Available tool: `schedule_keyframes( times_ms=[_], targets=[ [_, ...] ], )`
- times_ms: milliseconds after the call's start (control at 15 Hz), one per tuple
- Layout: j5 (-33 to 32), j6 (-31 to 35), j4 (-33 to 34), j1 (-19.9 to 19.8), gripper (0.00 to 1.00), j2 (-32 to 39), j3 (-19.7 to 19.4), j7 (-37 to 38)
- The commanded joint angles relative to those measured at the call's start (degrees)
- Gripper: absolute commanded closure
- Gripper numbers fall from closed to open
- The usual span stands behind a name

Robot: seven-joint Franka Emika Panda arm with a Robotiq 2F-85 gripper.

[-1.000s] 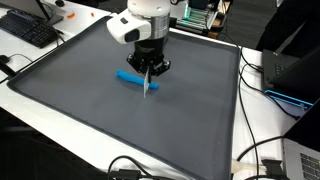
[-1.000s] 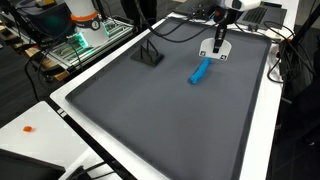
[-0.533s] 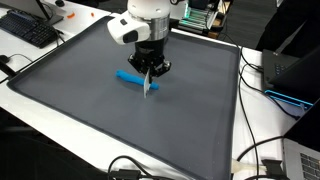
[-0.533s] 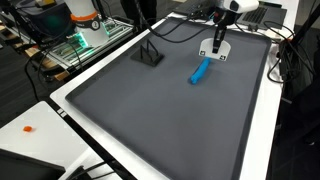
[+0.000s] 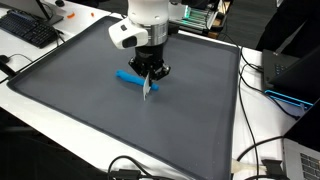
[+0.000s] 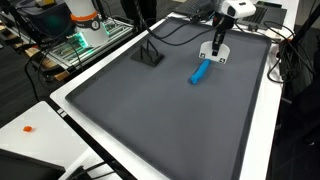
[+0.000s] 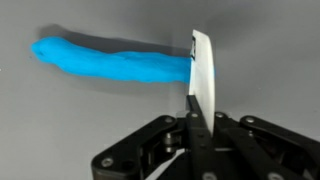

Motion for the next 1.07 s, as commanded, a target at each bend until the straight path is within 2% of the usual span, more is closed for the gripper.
schedule_keyframes(
  times_ms=[0, 800, 1000],
  targets=[
    [-0.3, 3.0, -1.9, 1.1, 0.99, 0.6, -1.4, 1.6],
    [0.7, 3.3, -4.6, 0.6, 0.99, 0.6, -1.2, 1.0],
    [2.7, 3.1, -5.2, -0.4, 0.99, 0.1, 0.1, -0.2]
  ],
)
